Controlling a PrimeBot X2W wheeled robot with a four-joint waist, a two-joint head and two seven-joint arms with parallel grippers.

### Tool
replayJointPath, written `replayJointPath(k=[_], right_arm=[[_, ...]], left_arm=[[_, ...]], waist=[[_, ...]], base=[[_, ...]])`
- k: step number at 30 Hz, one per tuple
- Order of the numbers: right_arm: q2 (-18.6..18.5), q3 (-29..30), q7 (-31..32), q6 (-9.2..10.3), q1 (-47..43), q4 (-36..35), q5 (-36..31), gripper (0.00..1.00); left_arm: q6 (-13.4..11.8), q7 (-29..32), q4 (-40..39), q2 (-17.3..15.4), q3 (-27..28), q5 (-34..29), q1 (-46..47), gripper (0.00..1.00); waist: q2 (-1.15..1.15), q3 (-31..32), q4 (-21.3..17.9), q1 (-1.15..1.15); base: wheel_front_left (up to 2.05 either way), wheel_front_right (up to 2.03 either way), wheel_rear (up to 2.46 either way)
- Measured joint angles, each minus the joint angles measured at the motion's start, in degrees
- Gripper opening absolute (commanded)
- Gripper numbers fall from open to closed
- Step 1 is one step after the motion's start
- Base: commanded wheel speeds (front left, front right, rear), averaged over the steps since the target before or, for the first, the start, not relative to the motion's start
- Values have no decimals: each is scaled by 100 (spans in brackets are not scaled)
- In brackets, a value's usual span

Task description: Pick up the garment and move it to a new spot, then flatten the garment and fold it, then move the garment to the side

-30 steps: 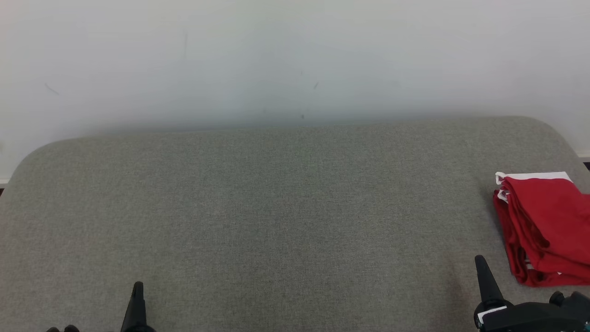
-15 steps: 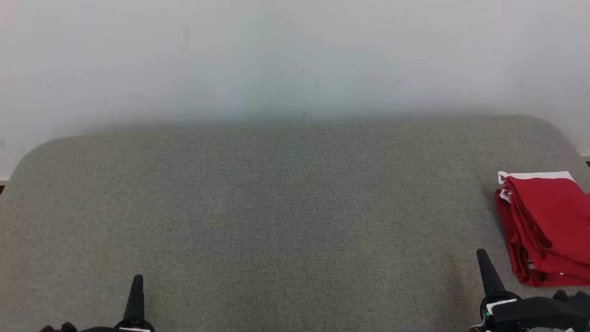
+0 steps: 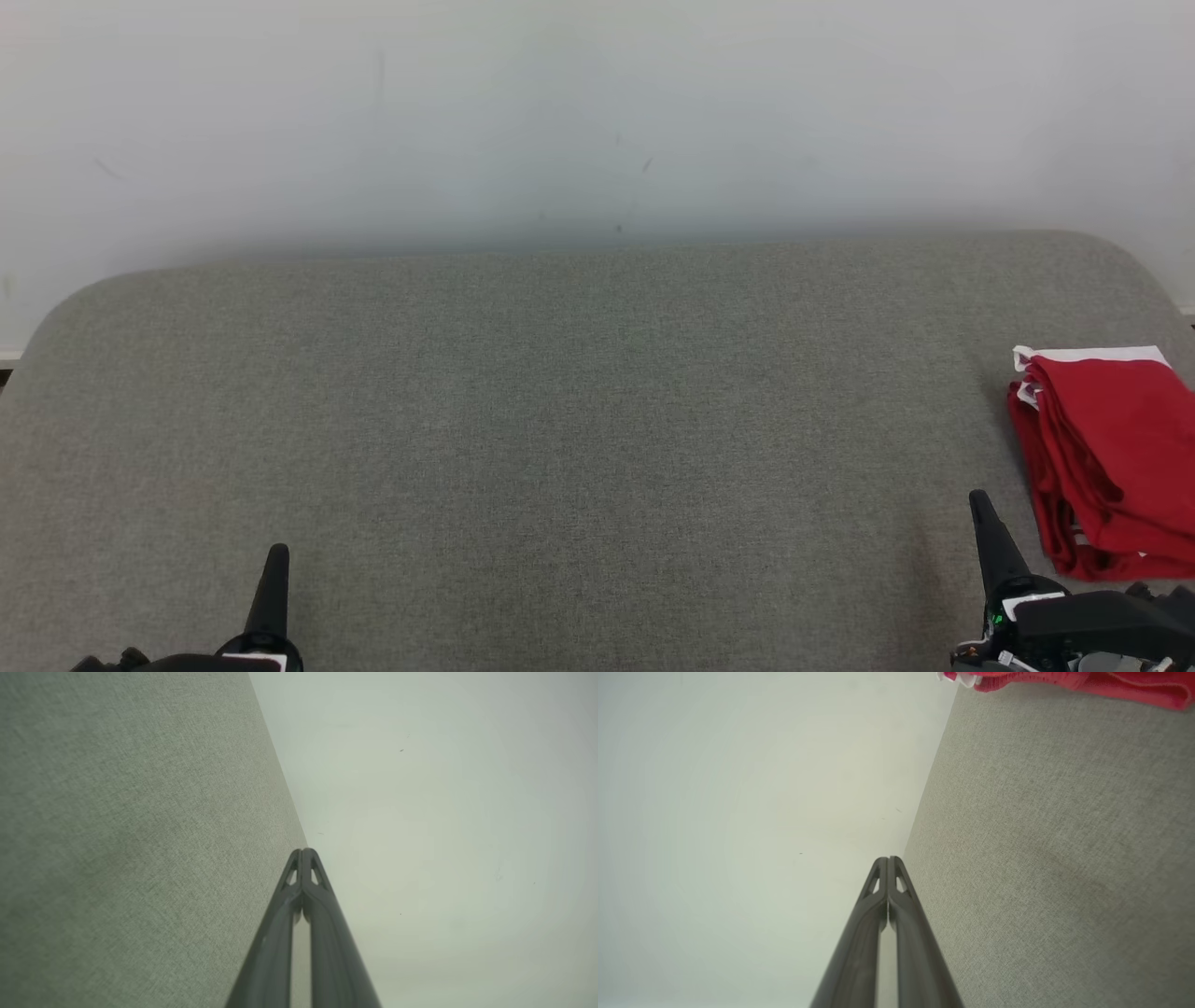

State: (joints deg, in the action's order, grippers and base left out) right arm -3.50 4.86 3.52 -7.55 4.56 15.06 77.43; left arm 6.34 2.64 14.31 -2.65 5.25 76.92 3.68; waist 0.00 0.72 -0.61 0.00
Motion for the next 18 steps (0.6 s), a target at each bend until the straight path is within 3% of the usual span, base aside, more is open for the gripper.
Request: replayJointPath(k=[18], right_arm=[[33, 87, 157, 0, 63, -55, 795, 0]], left_arm=[[57, 204, -8, -3, 62, 805, 119, 0]], waist=[[0, -44, 30, 0]], base=[[0, 0, 0]])
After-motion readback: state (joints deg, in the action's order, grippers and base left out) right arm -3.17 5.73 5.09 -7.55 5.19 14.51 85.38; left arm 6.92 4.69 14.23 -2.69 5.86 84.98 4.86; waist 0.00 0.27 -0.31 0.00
